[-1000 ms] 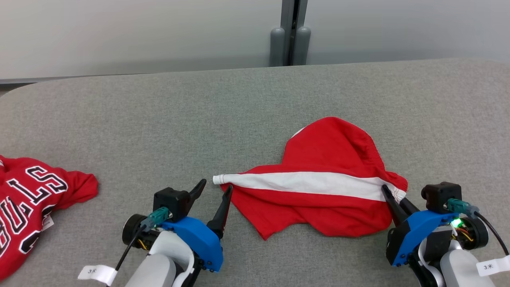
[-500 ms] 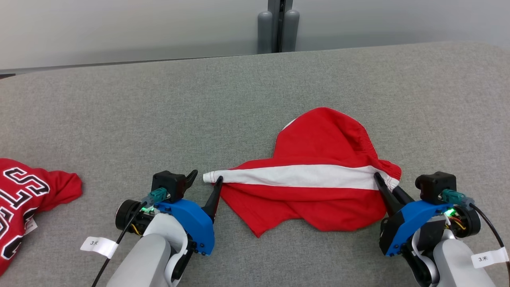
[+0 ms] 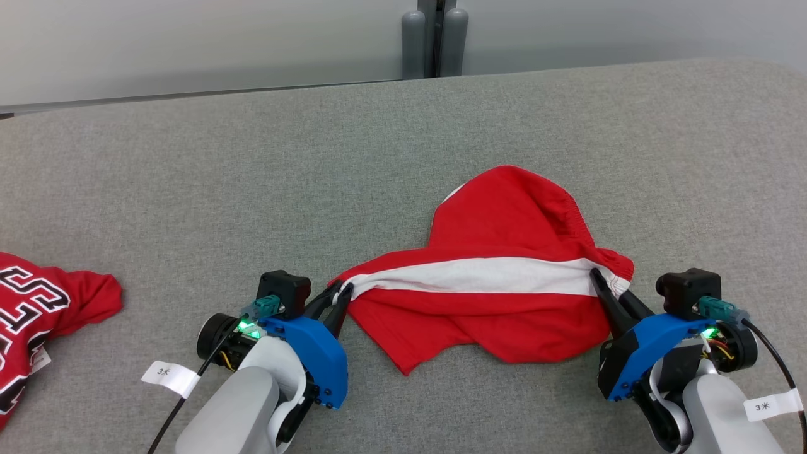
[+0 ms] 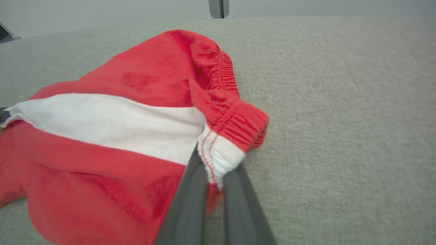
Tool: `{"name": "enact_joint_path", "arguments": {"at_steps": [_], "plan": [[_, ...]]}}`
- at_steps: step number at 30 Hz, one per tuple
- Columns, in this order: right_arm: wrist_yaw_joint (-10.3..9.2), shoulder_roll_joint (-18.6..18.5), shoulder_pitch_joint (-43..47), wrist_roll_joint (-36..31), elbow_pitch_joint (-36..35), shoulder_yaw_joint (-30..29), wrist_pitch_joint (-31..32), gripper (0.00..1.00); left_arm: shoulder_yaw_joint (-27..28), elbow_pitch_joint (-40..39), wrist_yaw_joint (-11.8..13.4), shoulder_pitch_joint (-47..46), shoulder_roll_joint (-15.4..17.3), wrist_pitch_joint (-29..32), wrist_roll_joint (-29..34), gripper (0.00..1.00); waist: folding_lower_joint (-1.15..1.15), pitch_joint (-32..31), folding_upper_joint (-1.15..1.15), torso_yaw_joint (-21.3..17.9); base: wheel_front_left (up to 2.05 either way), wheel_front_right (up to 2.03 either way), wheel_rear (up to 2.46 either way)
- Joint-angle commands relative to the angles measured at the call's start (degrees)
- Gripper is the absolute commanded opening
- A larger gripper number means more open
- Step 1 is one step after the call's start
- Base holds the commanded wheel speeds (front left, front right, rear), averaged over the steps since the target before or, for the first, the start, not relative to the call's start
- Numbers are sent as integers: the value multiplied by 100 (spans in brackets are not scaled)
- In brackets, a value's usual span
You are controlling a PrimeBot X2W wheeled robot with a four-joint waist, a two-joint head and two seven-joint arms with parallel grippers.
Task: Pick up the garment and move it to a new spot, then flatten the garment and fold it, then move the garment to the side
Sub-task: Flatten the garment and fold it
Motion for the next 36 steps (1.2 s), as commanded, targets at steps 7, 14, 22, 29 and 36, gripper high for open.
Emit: {"name": "enact_joint_path", "arguments": {"at_steps": [7,14,22,29,36], "plan": [[1,-33,-99,52,22,8,-59,0,-225,174,-6,-133,103,-74,-123,17,0,34,0,10,0,0,0],[1,-41,-113,54,34,-21,-103,0,-474,198,-7,-141,174,-136,-191,0,0,40,0,45,0,0,0],[1,-23,-145,-11,-11,-96,-221,0,-480,41,19,-218,247,-512,-198,0,0,13,0,67,0,0,0],[1,-1,-155,-135,-345,-238,-473,0,-364,-532,198,-234,465,-1012,-78,0,0,-159,0,111,0,0,0],[1,-85,-122,-149,-1416,-261,-519,0,-211,-1922,493,-179,921,-1206,143,0,0,-568,0,139,0,0,0]]}}
